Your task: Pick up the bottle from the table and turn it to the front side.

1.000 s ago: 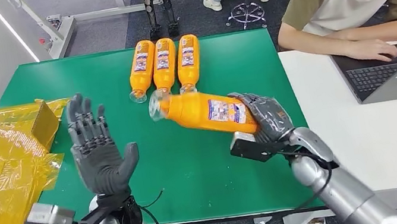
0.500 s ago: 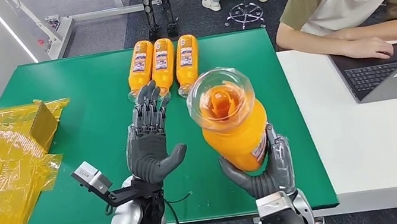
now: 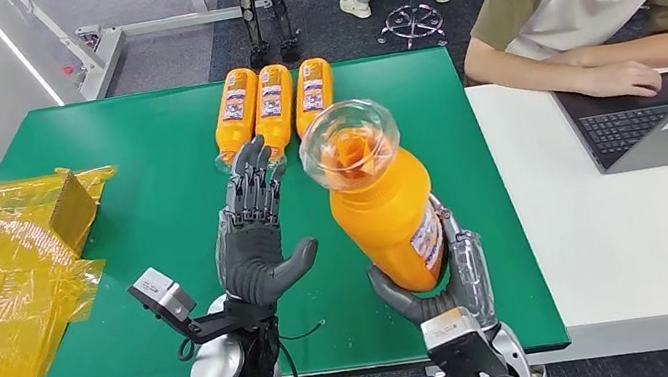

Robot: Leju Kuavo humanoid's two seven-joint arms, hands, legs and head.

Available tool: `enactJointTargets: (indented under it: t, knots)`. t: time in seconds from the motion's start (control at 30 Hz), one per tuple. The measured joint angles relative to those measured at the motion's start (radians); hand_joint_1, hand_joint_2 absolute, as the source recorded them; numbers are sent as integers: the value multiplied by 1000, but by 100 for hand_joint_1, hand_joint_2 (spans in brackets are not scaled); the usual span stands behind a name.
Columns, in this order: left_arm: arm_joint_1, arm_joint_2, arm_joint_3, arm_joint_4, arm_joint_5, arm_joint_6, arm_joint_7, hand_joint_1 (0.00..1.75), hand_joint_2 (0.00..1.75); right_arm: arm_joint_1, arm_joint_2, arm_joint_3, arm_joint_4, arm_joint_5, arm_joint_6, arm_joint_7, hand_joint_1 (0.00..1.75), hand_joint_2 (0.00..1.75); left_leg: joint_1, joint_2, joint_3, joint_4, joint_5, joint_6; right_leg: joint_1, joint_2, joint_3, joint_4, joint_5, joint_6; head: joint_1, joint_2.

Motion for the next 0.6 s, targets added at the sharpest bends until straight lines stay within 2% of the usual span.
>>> enactJointTargets:
  t: [0.3,0.6]
  knots:
    - [0,0,0,0,-1,3,0,0,175,2,0,-7,0,9,4,14,175,175,0,0,0,0,0,0,0,0,0,0,0,0,0,0]
    - [25,6,0,-48,-52,51,-3,0,175,5,-17,-72,28,137,127,218,175,175,0,0,0,0,0,0,0,0,0,0,0,0,0,0]
